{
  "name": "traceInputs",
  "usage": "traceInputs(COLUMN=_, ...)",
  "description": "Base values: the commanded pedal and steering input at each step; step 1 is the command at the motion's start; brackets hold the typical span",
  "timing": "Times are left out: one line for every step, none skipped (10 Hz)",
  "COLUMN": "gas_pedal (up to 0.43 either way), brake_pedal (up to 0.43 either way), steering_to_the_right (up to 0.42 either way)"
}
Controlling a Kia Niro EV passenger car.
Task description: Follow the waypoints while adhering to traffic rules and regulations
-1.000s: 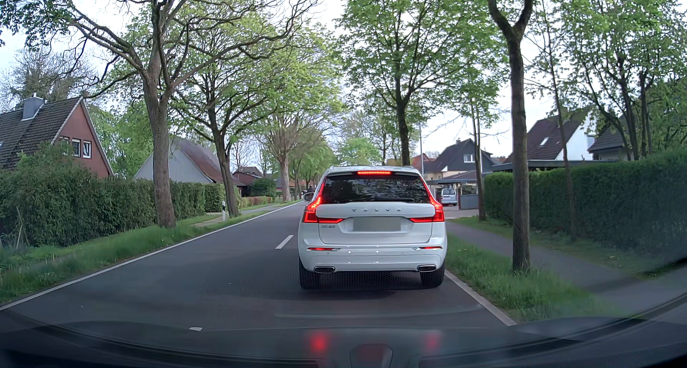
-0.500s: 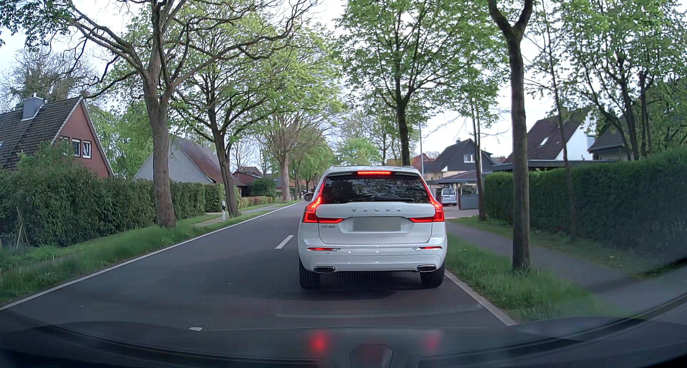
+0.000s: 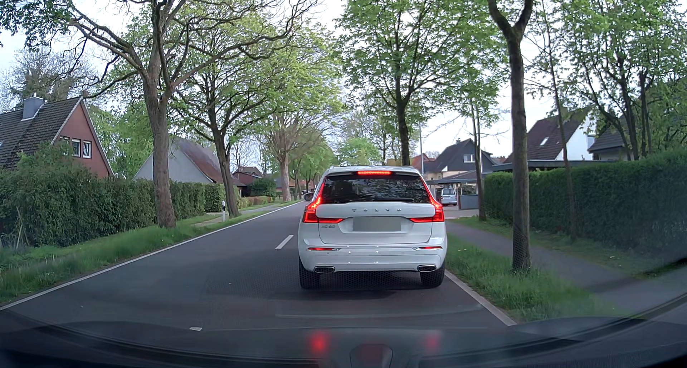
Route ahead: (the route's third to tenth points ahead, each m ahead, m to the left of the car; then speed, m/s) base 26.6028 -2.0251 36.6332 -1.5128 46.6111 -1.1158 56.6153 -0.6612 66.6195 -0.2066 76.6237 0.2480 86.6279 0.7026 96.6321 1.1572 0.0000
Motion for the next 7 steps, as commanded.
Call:
traceInputs(gas_pedal=0.000, brake_pedal=0.134, steering_to_the_right=0.003)
traceInputs(gas_pedal=0.000, brake_pedal=0.134, steering_to_the_right=0.003)
traceInputs(gas_pedal=0.000, brake_pedal=0.140, steering_to_the_right=0.003)
traceInputs(gas_pedal=0.000, brake_pedal=0.134, steering_to_the_right=0.003)
traceInputs(gas_pedal=0.000, brake_pedal=0.134, steering_to_the_right=0.003)
traceInputs(gas_pedal=0.000, brake_pedal=0.140, steering_to_the_right=0.003)
traceInputs(gas_pedal=0.000, brake_pedal=0.140, steering_to_the_right=0.003)
